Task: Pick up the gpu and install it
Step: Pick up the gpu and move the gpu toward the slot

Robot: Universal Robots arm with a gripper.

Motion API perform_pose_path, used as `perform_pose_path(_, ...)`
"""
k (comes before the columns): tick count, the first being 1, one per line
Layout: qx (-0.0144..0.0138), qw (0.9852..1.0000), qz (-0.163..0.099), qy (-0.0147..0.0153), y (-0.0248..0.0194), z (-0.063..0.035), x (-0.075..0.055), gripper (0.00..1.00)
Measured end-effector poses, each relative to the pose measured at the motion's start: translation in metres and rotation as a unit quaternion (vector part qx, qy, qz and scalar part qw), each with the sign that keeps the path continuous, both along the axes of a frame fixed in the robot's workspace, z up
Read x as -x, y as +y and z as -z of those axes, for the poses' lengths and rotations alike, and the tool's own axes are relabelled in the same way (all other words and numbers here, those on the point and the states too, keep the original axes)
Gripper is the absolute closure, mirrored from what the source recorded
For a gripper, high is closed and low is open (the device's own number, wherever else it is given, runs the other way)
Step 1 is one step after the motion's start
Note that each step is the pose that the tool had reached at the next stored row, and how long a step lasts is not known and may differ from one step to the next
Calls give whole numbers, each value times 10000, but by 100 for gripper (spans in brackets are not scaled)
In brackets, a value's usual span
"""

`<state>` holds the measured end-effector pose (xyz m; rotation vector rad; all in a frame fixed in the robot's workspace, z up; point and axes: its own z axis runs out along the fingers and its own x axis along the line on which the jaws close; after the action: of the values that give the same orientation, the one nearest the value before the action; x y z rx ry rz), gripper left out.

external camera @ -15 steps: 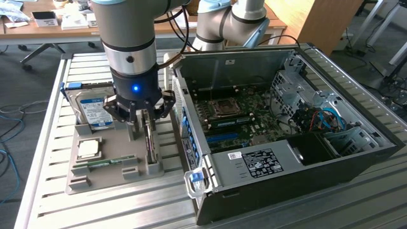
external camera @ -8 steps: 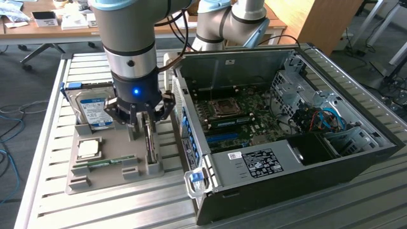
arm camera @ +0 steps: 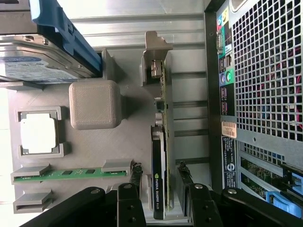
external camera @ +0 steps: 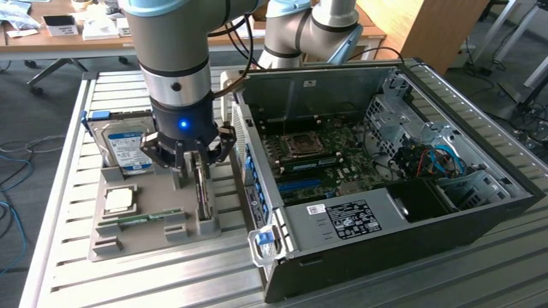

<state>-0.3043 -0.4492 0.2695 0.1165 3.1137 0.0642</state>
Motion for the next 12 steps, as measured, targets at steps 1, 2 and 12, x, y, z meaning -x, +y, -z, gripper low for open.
perform_pose_path(1, 0, 10000, 0, 0, 0, 0, 0, 57)
perform_pose_path(2, 0, 10000, 0, 0, 0, 0, 0, 57)
perform_pose_path(12, -1, 10000, 0, -1, 0, 44, 0, 57)
